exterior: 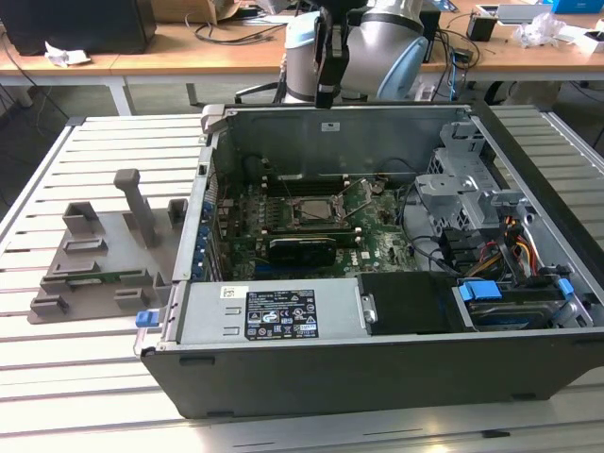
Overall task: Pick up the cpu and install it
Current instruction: 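Close the cpu cover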
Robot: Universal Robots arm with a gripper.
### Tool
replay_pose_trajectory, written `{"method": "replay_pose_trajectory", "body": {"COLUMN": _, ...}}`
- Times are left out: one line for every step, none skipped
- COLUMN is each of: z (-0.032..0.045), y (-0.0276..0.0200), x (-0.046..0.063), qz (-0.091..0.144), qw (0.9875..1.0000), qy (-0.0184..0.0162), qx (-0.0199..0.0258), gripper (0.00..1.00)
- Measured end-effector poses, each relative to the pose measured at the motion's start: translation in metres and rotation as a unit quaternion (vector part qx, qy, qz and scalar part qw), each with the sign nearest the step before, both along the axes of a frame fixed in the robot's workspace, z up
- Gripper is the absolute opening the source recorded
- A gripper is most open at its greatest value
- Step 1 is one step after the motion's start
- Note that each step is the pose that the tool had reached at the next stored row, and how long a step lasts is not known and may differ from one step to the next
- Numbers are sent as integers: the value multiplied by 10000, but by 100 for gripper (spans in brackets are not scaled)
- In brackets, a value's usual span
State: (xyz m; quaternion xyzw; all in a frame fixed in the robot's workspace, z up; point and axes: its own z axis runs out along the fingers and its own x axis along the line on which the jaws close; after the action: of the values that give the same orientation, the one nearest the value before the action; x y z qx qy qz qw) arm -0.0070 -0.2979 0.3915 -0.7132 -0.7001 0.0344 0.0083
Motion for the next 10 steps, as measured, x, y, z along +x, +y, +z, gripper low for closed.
{"method": "replay_pose_trajectory", "body": {"z": 0, "y": 0, "x": 106, "qz": 0, "qw": 10000, "qy": 2, "qx": -1, "gripper": 11}}
{"method": "replay_pose_trajectory", "body": {"z": 0, "y": 0, "x": 155, "qz": 1, "qw": 10000, "qy": 2, "qx": -1, "gripper": 11}}
{"method": "replay_pose_trajectory", "body": {"z": 0, "y": 0, "x": 186, "qz": 0, "qw": 10000, "qy": 1, "qx": 0, "gripper": 11}}
{"method": "replay_pose_trajectory", "body": {"z": 0, "y": 0, "x": 221, "qz": 1, "qw": 10000, "qy": 1, "qx": 0, "gripper": 11}}
{"method": "replay_pose_trajectory", "body": {"z": -1, "y": 0, "x": 267, "qz": 1, "qw": 10000, "qy": 2, "qx": 0, "gripper": 11}}
{"method": "replay_pose_trajectory", "body": {"z": -1, "y": 0, "x": 331, "qz": 1, "qw": 10000, "qy": 3, "qx": 0, "gripper": 11}}
{"method": "replay_pose_trajectory", "body": {"z": -2, "y": 1, "x": 386, "qz": 1, "qw": 10000, "qy": 5, "qx": 0, "gripper": 11}}
{"method": "replay_pose_trajectory", "body": {"z": -2, "y": 2, "x": 415, "qz": 1, "qw": 10000, "qy": 5, "qx": 0, "gripper": 11}}
{"method": "replay_pose_trajectory", "body": {"z": -3, "y": 1, "x": 435, "qz": 0, "qw": 10000, "qy": 5, "qx": 0, "gripper": 11}}
{"method": "replay_pose_trajectory", "body": {"z": -3, "y": 1, "x": 452, "qz": 0, "qw": 10000, "qy": 5, "qx": -1, "gripper": 11}}
